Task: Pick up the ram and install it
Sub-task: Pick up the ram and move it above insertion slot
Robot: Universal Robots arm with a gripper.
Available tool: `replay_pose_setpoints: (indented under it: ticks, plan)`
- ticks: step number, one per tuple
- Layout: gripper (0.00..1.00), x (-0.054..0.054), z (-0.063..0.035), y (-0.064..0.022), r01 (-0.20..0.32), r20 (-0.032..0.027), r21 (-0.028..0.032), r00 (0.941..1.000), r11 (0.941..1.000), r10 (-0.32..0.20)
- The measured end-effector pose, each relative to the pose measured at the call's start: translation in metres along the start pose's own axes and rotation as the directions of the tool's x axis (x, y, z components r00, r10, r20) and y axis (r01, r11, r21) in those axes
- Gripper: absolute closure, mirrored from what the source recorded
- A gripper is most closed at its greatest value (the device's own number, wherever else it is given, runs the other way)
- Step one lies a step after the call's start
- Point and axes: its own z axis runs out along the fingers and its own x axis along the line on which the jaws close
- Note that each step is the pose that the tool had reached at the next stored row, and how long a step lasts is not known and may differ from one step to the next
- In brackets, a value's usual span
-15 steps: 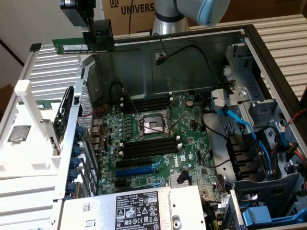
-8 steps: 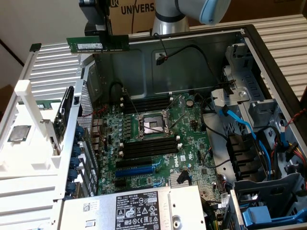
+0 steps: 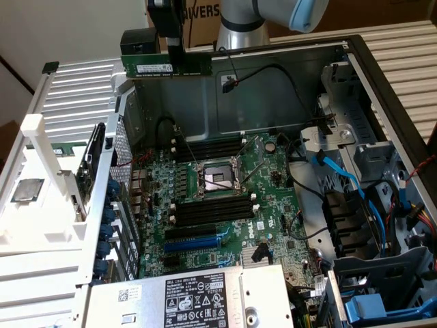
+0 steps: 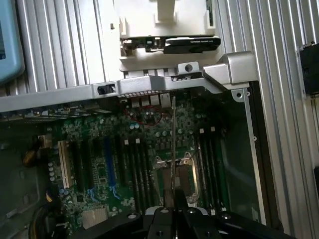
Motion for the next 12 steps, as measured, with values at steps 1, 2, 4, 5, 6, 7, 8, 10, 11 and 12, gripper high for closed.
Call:
replay_pose_setpoints:
  ticks: [1,2,4,5,6,7,8,10,11,12]
  plan:
    - [0.88,0.0,0.0001,-0.0027,0.002,-0.0001,0.0,1.0,1.0,-0.002]
    - [0.88,0.0,0.0002,-0.0046,0.005,-0.0002,-0.0001,1.0,1.0,-0.005]
    - [0.88,-0.001,0.0004,-0.0071,0.017,-0.0003,0.0001,0.9999,0.9999,-0.017]
    - [0.88,-0.001,0.0006,-0.0079,0.026,-0.0004,0.0002,0.9997,0.9997,-0.026]
    - [0.88,-0.001,0.0008,-0.0084,0.037,-0.0006,0.0002,0.9993,0.9993,-0.037]
    - [0.88,-0.001,0.0009,-0.0088,0.048,-0.0009,0.0002,0.9988,0.9988,-0.048]
    - [0.88,-0.001,0.0011,-0.0092,0.059,-0.0012,0.0002,0.9983,0.9983,-0.059]
    - [0.88,-0.001,0.0018,-0.0107,0.076,-0.0015,0.0003,0.9971,0.9971,-0.076]
    - [0.88,-0.001,0.0023,-0.0119,0.081,-0.0016,0.0004,0.9967,0.9967,-0.081]
    - [0.88,-0.001,0.003,-0.0134,0.084,-0.0017,0.0003,0.9965,0.9965,-0.084]
